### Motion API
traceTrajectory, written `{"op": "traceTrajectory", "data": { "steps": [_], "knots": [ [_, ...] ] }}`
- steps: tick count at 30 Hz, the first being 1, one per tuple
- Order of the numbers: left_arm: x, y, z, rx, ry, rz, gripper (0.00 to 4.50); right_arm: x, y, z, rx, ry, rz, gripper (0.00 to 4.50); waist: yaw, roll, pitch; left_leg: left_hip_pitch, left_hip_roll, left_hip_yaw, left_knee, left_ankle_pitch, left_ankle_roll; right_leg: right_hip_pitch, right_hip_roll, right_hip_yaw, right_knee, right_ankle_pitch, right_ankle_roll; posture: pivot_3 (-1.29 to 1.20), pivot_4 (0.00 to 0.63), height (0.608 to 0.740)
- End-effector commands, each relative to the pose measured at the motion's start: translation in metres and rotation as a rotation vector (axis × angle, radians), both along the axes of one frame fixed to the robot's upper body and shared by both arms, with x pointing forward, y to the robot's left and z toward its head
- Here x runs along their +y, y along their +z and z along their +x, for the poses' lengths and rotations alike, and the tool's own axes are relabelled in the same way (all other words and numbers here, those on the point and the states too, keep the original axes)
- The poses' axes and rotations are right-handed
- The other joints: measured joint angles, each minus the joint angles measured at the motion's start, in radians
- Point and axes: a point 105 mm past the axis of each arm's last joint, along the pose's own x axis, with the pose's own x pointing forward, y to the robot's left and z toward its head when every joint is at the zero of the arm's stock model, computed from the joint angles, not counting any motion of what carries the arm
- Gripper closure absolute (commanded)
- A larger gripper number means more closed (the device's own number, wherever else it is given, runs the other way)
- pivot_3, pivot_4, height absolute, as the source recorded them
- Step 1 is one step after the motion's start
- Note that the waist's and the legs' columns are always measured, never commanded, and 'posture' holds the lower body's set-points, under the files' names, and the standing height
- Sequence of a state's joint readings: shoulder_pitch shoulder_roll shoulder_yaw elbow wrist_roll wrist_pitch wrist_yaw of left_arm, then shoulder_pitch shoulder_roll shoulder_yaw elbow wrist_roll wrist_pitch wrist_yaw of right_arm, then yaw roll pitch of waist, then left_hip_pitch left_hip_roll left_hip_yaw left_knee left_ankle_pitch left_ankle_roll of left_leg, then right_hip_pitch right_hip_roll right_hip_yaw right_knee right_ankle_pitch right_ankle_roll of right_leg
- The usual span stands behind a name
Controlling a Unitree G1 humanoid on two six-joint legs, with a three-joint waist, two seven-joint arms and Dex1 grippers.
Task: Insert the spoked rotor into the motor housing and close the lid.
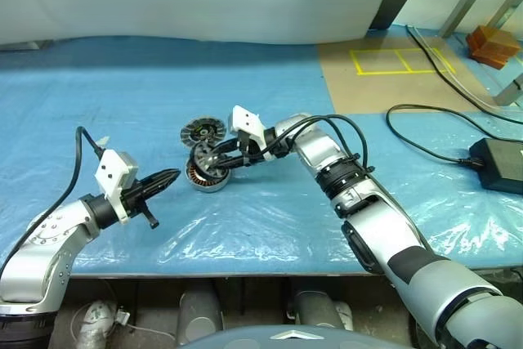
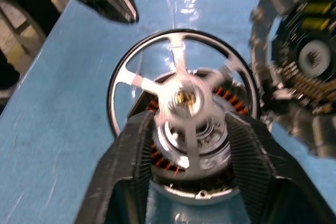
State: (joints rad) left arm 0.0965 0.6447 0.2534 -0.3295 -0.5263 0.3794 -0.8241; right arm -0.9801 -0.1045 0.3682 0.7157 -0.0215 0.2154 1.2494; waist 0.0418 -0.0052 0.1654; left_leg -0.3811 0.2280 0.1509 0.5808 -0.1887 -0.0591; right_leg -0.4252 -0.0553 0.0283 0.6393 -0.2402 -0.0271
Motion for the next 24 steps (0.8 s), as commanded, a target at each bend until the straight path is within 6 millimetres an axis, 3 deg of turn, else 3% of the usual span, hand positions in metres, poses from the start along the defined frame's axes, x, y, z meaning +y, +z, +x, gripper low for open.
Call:
{"op": "traceTrajectory", "data": {
  "steps": [1, 17, 24],
  "knots": [
    [-0.003, 0.009, -0.001, -0.042, -0.013, 0.002, 4.50, 0.002, 0.011, -0.002, -0.001, 0.028, 0.010, 1.75, 0.001, 0.000, 0.000, 0.000, 0.000, 0.000, 0.000, 0.000, 0.000, 0.000, 0.000, 0.000, 0.000, 0.000, 0.000, 0.00, 0.150, 0.740],
    [-0.001, 0.010, 0.000, -0.042, -0.009, 0.005, 4.50, 0.016, 0.055, -0.007, 0.001, 0.056, 0.179, 1.75, 0.001, 0.000, 0.000, 0.000, 0.000, 0.000, 0.000, 0.000, 0.000, 0.000, 0.000, 0.000, 0.000, 0.000, 0.000, 0.00, 0.150, 0.740],
    [-0.001, 0.010, 0.002, -0.044, -0.006, 0.007, 4.50, 0.030, 0.029, -0.012, -0.104, 0.099, 0.090, 1.75, 0.000, 0.000, 0.000, 0.000, 0.000, 0.000, -0.001, 0.000, 0.000, 0.000, 0.000, 0.000, 0.000, 0.000, 0.000, 0.00, 0.150, 0.740]
  ]
}}
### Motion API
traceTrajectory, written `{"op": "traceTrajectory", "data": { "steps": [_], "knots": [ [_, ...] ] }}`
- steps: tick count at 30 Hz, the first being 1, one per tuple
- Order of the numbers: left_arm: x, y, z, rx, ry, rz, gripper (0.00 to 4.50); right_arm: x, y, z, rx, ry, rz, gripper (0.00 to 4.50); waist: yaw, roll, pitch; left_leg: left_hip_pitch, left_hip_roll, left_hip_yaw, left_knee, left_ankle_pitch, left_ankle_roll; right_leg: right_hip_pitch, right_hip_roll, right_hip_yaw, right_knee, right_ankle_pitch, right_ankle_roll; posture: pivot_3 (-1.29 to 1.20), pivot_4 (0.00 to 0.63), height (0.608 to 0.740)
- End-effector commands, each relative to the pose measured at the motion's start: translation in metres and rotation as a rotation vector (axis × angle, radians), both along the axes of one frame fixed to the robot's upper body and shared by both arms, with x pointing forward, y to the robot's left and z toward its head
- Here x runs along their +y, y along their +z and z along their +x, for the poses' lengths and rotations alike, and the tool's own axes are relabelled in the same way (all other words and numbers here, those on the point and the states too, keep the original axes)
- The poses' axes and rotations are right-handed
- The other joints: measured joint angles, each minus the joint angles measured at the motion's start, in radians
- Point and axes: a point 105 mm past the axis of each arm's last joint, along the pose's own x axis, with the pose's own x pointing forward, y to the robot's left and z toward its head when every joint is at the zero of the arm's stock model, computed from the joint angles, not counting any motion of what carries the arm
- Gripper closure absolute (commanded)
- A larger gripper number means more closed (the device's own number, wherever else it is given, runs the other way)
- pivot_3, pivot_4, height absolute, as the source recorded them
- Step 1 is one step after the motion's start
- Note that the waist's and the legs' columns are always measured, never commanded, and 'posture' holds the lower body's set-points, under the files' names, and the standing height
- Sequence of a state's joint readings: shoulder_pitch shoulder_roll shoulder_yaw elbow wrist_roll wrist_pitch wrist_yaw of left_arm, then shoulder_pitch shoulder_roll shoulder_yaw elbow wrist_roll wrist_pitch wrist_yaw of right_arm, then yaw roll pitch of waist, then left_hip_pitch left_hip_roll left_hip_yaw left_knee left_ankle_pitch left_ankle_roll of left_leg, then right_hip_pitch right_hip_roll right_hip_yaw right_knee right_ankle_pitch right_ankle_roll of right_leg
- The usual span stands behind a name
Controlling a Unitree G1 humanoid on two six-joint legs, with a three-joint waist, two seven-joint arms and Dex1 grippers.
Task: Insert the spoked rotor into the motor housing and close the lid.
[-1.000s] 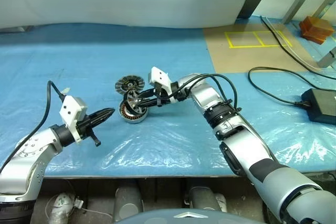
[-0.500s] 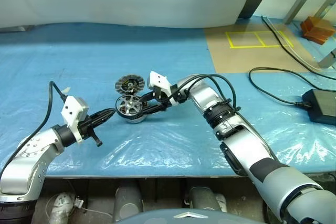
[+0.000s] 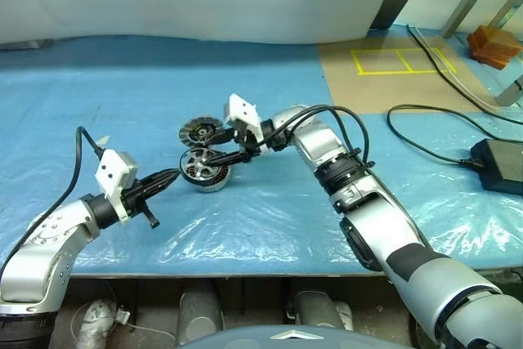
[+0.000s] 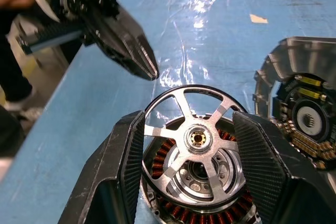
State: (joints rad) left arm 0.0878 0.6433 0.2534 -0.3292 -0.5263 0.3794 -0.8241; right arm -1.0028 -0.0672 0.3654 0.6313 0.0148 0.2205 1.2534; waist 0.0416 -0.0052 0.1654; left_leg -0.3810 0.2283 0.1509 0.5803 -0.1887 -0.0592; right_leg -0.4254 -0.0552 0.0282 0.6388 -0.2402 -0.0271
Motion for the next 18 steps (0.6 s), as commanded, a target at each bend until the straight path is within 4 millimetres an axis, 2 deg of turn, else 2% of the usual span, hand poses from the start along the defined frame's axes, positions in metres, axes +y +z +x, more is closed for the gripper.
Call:
{"op": "traceTrajectory", "data": {
  "steps": [1, 8, 18],
  "knots": [
    [0.000, 0.008, 0.000, -0.036, -0.002, 0.010, 4.50, 0.009, 0.001, 0.000, -0.049, 0.016, 0.009, 1.75, 0.000, 0.000, 0.000, 0.000, 0.000, 0.000, 0.000, 0.000, 0.000, 0.000, 0.000, 0.000, 0.000, 0.000, 0.000, 0.00, 0.150, 0.740],
    [0.000, 0.007, -0.001, -0.035, 0.004, 0.009, 4.50, 0.014, -0.002, 0.007, -0.089, 0.001, -0.001, 1.75, -0.001, 0.000, 0.000, 0.000, 0.000, 0.000, 0.000, 0.000, 0.000, 0.000, 0.000, 0.000, 0.000, 0.000, 0.000, 0.00, 0.150, 0.740],
    [-0.005, 0.007, 0.002, -0.042, 0.010, -0.005, 4.50, 0.017, -0.009, 0.008, -0.076, 0.021, -0.035, 1.75, 0.000, 0.000, 0.000, 0.000, 0.000, 0.000, 0.000, 0.000, 0.000, 0.000, 0.000, 0.000, 0.000, 0.000, 0.000, 0.00, 0.150, 0.740]
  ]
}}
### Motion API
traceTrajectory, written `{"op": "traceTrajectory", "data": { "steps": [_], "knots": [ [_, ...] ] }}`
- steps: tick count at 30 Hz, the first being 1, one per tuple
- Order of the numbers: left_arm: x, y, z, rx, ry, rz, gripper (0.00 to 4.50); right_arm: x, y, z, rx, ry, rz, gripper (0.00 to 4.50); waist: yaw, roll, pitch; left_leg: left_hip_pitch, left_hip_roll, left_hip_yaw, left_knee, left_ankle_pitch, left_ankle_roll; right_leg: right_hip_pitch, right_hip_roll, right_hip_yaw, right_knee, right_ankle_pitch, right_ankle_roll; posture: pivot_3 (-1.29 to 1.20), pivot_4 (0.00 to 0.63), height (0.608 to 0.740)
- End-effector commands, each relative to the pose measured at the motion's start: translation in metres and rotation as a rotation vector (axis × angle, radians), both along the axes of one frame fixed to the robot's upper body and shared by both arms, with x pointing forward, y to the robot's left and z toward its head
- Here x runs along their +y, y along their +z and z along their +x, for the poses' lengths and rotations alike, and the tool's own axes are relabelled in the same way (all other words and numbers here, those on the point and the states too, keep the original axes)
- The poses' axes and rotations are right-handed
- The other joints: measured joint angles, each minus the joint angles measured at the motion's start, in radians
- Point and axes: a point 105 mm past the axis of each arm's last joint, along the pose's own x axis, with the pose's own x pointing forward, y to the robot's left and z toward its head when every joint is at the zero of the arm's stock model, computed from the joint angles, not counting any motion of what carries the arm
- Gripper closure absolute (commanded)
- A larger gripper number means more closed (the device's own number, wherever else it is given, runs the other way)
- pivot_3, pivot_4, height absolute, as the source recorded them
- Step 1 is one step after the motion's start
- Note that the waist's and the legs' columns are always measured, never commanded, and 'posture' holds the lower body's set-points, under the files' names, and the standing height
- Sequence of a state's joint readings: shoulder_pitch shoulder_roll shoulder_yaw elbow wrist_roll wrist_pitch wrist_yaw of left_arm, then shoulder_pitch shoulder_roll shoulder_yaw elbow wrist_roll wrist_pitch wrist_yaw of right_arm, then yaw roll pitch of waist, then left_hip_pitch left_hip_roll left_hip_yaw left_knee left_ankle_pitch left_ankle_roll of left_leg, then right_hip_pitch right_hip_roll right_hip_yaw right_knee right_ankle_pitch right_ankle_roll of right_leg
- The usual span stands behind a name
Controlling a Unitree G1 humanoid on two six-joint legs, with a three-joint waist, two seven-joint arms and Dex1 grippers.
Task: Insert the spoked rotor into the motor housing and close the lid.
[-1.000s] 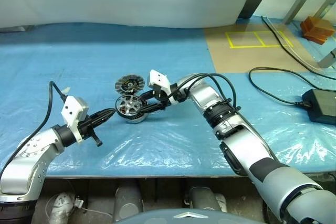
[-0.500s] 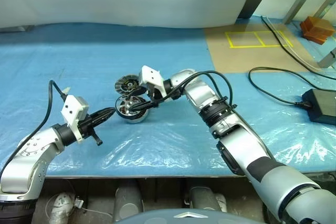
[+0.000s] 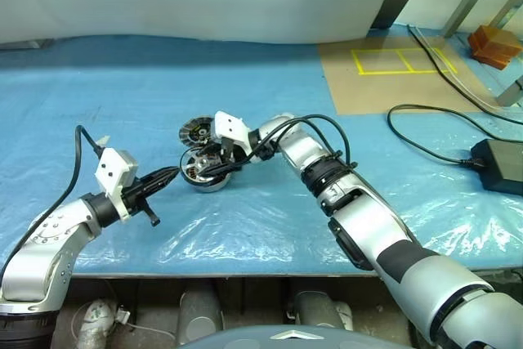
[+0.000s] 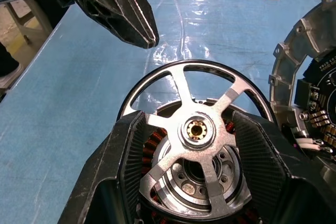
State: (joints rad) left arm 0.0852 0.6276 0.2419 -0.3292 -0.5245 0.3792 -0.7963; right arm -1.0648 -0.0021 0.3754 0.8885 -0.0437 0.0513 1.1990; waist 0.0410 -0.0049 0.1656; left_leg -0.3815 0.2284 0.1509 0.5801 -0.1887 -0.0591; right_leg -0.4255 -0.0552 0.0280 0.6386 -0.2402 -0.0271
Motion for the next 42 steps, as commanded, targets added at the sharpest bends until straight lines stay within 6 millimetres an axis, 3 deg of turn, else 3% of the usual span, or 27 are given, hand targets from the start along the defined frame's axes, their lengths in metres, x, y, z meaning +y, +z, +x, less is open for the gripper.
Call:
{"op": "traceTrajectory", "data": {
  "steps": [1, 16, 23, 29, 37, 42],
  "knots": [
    [-0.003, 0.008, 0.001, -0.042, -0.010, 0.007, 4.50, 0.007, 0.012, -0.001, -0.059, 0.044, 0.005, 1.75, 0.000, 0.000, 0.000, 0.000, 0.000, 0.000, 0.000, 0.000, 0.000, 0.000, 0.000, 0.000, 0.000, 0.000, 0.000, 0.00, 0.150, 0.740],
    [-0.008, 0.007, 0.003, -0.042, -0.013, -0.006, 4.50, 0.000, 0.003, -0.001, -0.132, 0.128, -0.102, 1.75, 0.000, 0.000, 0.000, 0.000, 0.000, 0.000, 0.000, 0.000, 0.000, 0.000, 0.000, 0.000, 0.000, 0.000, 0.000, 0.00, 0.150, 0.740],
    [-0.009, 0.007, 0.003, -0.042, -0.012, -0.006, 4.50, 0.003, 0.005, 0.002, -0.143, 0.099, -0.078, 3.22, -0.003, 0.000, 0.000, 0.001, 0.000, 0.000, 0.000, 0.000, 0.000, 0.000, 0.000, 0.000, 0.001, 0.000, 0.000, 0.00, 0.150, 0.740],
    [-0.008, 0.008, 0.005, -0.046, -0.011, -0.006, 4.50, -0.002, 0.007, 0.005, -0.127, 0.066, -0.054, 3.24, -0.003, 0.000, 0.000, 0.001, 0.001, 0.001, 0.000, 0.000, 0.000, 0.000, 0.000, 0.000, 0.001, 0.000, -0.001, 0.00, 0.150, 0.740],
    [0.003, 0.014, 0.006, -0.059, 0.009, 0.000, 4.50, -0.020, 0.038, 0.001, 0.030, 0.043, 0.095, 3.24, 0.002, 0.000, 0.000, -0.001, 0.001, 0.000, 0.000, 0.000, 0.000, -0.001, 0.000, 0.000, 0.000, 0.000, -0.001, 0.00, 0.150, 0.740],
    [0.003, 0.014, 0.008, -0.057, 0.004, 0.004, 4.50, -0.034, 0.024, -0.003, 0.091, -0.003, 0.090, 3.24, 0.004, 0.000, 0.000, -0.001, 0.000, 0.000, 0.000, 0.000, 0.000, -0.001, 0.000, 0.000, -0.001, 0.000, 0.000, 0.00, 0.150, 0.740]
  ]
}}
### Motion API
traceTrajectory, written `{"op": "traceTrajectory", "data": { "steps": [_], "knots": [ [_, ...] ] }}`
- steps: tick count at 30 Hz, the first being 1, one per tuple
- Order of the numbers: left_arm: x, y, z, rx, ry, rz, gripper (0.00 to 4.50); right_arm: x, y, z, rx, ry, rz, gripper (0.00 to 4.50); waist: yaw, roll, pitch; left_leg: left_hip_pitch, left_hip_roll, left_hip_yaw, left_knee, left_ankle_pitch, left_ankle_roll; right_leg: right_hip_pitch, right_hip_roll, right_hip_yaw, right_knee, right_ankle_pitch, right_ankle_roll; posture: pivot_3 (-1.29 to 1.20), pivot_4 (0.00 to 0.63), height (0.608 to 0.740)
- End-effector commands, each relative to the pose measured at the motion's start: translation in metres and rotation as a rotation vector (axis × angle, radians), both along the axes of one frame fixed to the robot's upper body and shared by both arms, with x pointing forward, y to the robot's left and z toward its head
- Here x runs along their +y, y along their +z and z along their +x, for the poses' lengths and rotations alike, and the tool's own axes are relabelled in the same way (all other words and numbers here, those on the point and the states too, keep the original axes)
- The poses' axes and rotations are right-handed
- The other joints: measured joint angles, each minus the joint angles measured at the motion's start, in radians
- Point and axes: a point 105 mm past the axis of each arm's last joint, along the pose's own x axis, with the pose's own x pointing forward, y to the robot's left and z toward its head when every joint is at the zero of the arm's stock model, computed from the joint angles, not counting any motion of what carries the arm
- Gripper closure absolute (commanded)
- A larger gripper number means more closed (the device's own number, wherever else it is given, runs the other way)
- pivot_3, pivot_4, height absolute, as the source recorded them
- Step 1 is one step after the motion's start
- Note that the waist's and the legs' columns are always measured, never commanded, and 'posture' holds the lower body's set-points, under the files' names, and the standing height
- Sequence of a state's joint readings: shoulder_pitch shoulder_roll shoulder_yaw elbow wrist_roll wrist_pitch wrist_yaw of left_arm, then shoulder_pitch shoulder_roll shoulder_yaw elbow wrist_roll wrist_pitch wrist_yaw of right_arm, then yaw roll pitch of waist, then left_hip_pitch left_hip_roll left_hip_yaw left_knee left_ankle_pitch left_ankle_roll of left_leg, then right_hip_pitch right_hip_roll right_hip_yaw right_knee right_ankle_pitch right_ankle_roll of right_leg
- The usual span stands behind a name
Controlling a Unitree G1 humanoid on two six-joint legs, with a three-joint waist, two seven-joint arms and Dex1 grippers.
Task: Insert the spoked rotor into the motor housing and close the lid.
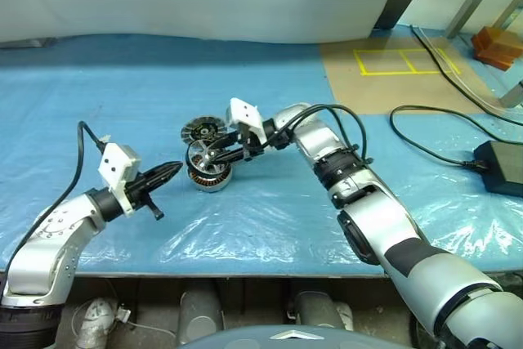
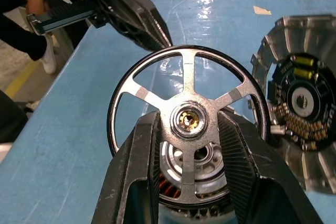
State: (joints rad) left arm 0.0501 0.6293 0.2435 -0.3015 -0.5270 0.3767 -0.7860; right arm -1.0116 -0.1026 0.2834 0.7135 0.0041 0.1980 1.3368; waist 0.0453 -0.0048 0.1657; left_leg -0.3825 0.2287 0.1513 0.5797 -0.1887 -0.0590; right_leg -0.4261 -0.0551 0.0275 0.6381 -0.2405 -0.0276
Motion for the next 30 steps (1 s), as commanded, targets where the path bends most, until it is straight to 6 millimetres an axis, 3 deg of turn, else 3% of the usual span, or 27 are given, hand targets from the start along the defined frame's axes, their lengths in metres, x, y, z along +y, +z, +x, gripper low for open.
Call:
{"op": "traceTrajectory", "data": {
  "steps": [1, 5, 14, 20, 26, 30],
  "knots": [
    [-0.001, 0.009, 0.001, -0.040, -0.016, 0.010, 4.50, 0.001, 0.003, -0.006, 0.006, -0.002, 0.034, 3.24, 0.000, 0.000, 0.000, 0.000, 0.000, 0.000, 0.000, 0.000, 0.000, 0.000, 0.000, 0.000, 0.000, 0.000, 0.000, 0.00, 0.150, 0.740],
    [-0.002, 0.010, 0.004, -0.040, -0.022, 0.011, 4.50, 0.005, 0.005, -0.005, 0.020, -0.044, 0.059, 3.24, -0.005, 0.000, 0.000, 0.001, 0.000, 0.000, 0.000, 0.000, 0.000, 0.000, 0.000, 0.000, 0.001, 0.000, 0.000, 0.00, 0.150, 0.740],
    [-0.003, 0.009, 0.004, -0.036, -0.030, 0.003, 4.50, 0.012, 0.028, 0.000, 0.041, -0.091, 0.168, 3.24, -0.002, 0.000, 0.000, 0.000, 0.000, 0.000, 0.000, 0.000, 0.000, 0.000, 0.000, 0.000, 0.000, 0.000, 0.000, 0.00, 0.150, 0.740],
    [0.008, 0.010, 0.003, -0.029, -0.003, 0.001, 4.50, 0.009, 0.007, -0.008, 0.099, -0.106, 0.151, 3.24, -0.001, 0.000, 0.000, 0.000, 0.000, 0.000, -0.001, 0.000, 0.000, 0.000, 0.000, 0.000, 0.000, 0.000, 0.000, 0.00, 0.150, 0.740],
    [0.008, 0.007, 0.002, -0.021, -0.004, 0.007, 4.50, 0.011, -0.009, -0.003, 0.131, -0.178, 0.140, 3.24, -0.003, 0.000, 0.000, 0.001, -0.001, 0.000, -0.001, 0.000, 0.000, 0.000, 0.000, 0.001, 0.000, 0.000, 0.000, 0.00, 0.150, 0.740],
    [0.004, 0.007, 0.001, -0.021, -0.015, 0.005, 4.50, 0.011, -0.007, 0.002, 0.127, -0.206, 0.152, 3.24, -0.002, 0.000, 0.000, 0.001, -0.001, 0.000, -0.001, 0.000, 0.000, 0.000, 0.000, 0.001, 0.000, 0.000, 0.000, 0.00, 0.150, 0.740]
  ]
}}
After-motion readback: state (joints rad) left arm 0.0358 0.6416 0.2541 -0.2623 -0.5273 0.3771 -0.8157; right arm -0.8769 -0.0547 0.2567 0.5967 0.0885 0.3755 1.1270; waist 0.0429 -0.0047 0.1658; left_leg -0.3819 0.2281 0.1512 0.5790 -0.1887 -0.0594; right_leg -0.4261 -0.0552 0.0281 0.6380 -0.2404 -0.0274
